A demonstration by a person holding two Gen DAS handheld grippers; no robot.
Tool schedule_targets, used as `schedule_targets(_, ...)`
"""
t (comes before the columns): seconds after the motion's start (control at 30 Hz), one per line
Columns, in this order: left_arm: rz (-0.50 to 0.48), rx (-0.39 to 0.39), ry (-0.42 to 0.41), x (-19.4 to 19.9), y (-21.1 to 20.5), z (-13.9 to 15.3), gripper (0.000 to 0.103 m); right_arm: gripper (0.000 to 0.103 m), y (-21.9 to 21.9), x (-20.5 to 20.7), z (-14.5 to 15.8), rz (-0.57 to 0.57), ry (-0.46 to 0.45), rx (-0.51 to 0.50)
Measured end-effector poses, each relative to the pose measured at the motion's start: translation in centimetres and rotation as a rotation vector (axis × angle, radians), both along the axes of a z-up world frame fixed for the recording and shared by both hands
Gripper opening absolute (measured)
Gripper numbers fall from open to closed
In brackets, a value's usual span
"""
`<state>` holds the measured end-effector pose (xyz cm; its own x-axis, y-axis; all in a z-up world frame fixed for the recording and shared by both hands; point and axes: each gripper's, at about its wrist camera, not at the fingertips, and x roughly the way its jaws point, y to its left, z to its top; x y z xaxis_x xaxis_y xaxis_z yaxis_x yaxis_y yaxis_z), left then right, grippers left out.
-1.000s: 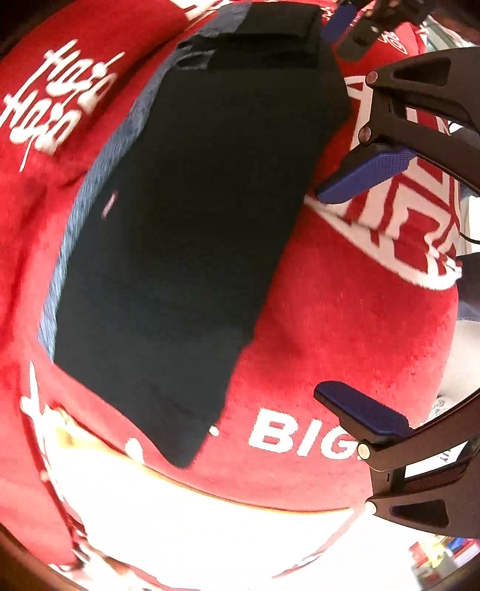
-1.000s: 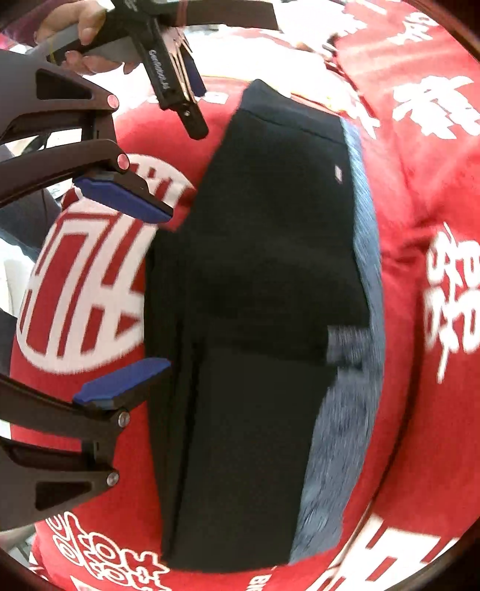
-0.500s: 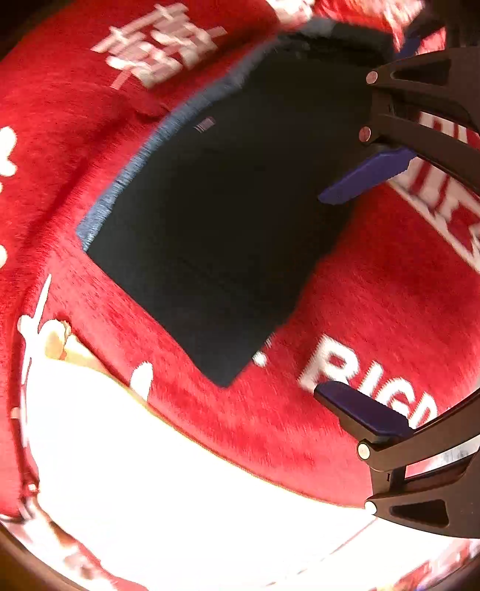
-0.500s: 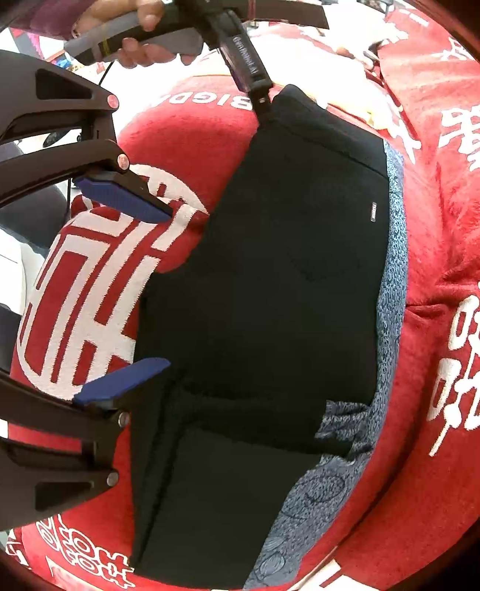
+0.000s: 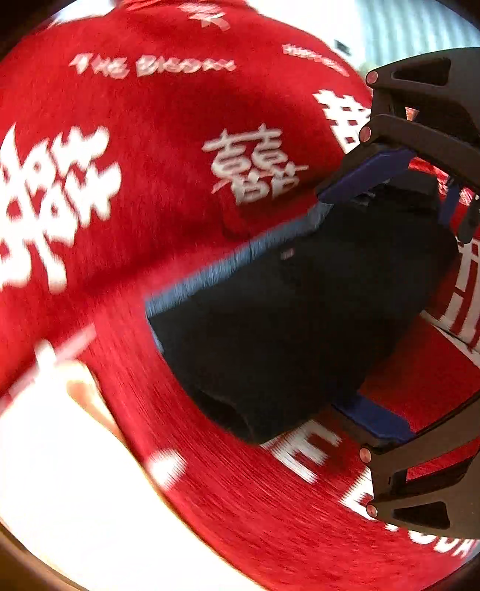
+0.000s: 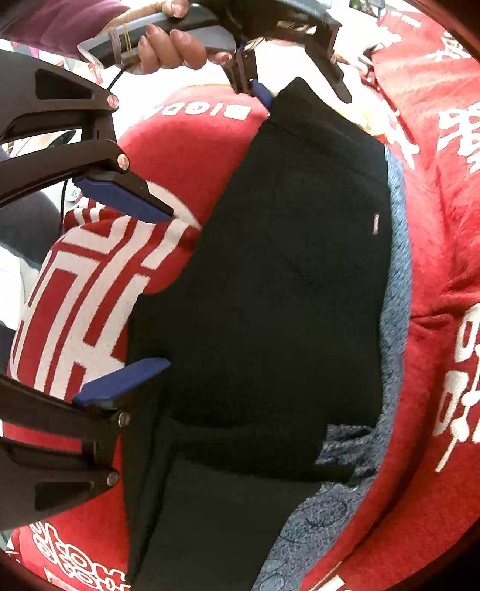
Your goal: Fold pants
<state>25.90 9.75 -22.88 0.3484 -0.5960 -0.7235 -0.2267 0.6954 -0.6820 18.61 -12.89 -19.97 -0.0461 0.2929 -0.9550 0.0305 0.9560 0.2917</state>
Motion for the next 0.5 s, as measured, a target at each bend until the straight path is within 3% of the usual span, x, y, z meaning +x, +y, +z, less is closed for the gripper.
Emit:
schedule_targets(0.03,-0.024,0.037,0.003,0.3,-0.4,-0.1,0.098,0.078,0.0,0.1,0.0,-0.001,-0.003,0.005)
schedule_targets(0.13,-0.045,0.097,0.13,1.1,-0.4,-2.5,0.098,0.078,0.0,0.7,0.4,-0.006,-0.019,0.029)
schedule_targets(0.2,-0.027,0.101,0.136,1.2,-0.3,-2.7,0.098,0.078,-0.1,1.4,1.2,-0.001,-0.051,0.05)
schedule_targets(0.27,-0.057,0.173,0.151,1.3,-0.9,-2.3,0.096,0.078,-0.2,2.2,1.9,0.006,-0.075,0.072)
schedule_targets(0.3,-0.066,0.222,0.149,1.5,-1.5,-2.2,0.092,0.079,-0.3,2.8,2.1,0.005,-0.083,0.091)
schedule_targets(0.33,-0.076,0.293,0.138,1.3,-1.8,-1.8,0.079,0.08,-0.5,3.6,2.4,0.001,-0.085,0.114)
schedule_targets(0.37,-0.103,0.386,0.122,1.0,-2.0,-1.4,0.059,0.081,-0.7,4.4,2.7,-0.005,-0.086,0.129)
schedule_targets(0.4,-0.132,0.46,0.109,0.9,-2.6,-1.2,0.051,0.081,-0.7,5.2,3.0,-0.012,-0.09,0.137)
schedule_targets(0.5,-0.237,0.642,-0.022,0.0,-5.1,0.3,0.047,0.082,-1.3,8.1,4.3,-0.037,-0.116,0.174)
